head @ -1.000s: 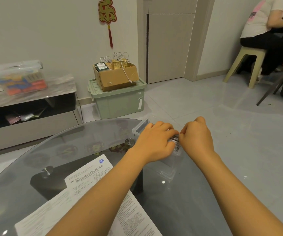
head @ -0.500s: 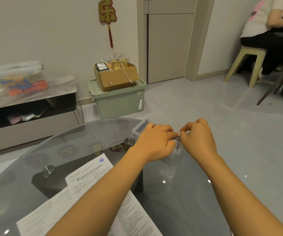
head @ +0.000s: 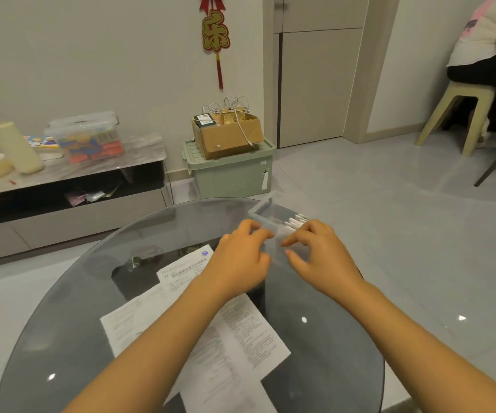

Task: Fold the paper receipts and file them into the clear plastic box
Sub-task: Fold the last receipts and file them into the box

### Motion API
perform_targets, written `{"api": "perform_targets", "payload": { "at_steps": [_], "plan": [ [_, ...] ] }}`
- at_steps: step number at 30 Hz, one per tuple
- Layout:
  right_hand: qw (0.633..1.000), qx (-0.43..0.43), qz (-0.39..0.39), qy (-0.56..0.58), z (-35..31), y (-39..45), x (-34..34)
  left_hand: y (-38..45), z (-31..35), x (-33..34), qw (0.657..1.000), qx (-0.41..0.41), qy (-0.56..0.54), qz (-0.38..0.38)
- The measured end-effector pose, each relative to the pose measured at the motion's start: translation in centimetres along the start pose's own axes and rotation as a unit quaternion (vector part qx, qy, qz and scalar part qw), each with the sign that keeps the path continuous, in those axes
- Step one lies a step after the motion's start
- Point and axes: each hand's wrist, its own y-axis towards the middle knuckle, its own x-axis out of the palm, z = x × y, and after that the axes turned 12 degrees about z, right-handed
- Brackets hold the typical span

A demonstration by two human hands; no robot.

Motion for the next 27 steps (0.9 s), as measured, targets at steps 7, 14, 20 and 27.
{"api": "perform_targets", "payload": {
  "at_steps": [7, 14, 20, 27],
  "plan": [
    [0.987, -0.096, -0.128, 0.023, -3.4, -4.7, 0.1, -9.3, 0.0, -3.2, 0.993, -0.085, 0.043, -0.073],
    [0.933, -0.158, -0.324, 0.015, -5.3, -8.2, 0.7, -15.2, -1.5, -3.4, 0.963, -0.095, 0.084, -0.237],
    [0.899, -0.177, -0.399, 0.035, -5.2, -8.7, 1.4, -15.9, -4.3, -2.5, 0.968, -0.104, 0.052, -0.224],
    [0.911, -0.137, -0.384, 0.057, -5.2, -8.3, 3.2, -14.7, -5.7, -2.7, 0.958, -0.082, 0.04, -0.273]
  ]
}}
